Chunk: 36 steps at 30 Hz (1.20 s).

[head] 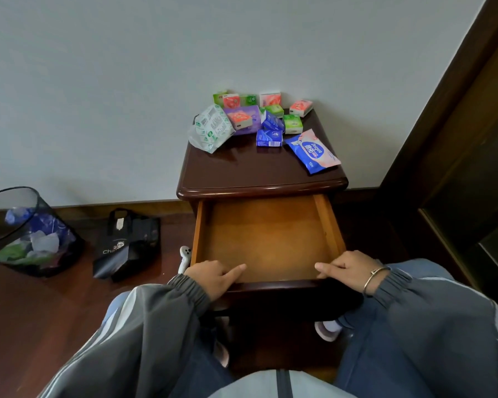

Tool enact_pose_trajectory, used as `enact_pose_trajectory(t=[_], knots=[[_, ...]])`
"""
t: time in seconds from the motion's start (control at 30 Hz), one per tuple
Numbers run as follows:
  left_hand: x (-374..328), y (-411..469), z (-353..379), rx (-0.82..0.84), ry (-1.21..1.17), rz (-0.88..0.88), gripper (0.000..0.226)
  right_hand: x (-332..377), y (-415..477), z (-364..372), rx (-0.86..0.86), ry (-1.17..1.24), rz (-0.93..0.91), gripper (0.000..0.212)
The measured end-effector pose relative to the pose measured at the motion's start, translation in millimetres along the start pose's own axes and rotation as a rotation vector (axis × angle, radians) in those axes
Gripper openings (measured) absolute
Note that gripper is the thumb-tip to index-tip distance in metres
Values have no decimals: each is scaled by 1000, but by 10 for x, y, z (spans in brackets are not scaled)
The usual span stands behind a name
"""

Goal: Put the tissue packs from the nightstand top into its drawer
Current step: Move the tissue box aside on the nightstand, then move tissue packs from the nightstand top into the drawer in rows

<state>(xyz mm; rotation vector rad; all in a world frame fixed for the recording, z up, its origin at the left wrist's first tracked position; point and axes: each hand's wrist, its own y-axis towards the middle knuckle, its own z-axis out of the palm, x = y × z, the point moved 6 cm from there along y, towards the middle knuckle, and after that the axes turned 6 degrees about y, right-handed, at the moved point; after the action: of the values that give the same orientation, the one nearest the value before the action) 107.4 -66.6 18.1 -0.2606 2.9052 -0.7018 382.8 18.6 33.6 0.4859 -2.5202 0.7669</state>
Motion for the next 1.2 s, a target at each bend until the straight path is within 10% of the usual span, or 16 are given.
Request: enact_pose_trajectory(t=[0.2, 0.5, 0.87, 1.2], knots=[[119, 93, 13, 40, -233, 73, 67, 65, 77, -112, 62, 47, -66, 34], [312, 493, -759, -401, -378, 163, 40, 232, 881, -1233, -665, 49, -292, 39], [467, 1525, -1732, -793, 7, -87, 74, 234, 2257, -1317, -619, -265, 38, 67], [397, 2411, -2080, -676, 87, -93, 67, 182, 2296, -1299, -721, -283, 30, 64]])
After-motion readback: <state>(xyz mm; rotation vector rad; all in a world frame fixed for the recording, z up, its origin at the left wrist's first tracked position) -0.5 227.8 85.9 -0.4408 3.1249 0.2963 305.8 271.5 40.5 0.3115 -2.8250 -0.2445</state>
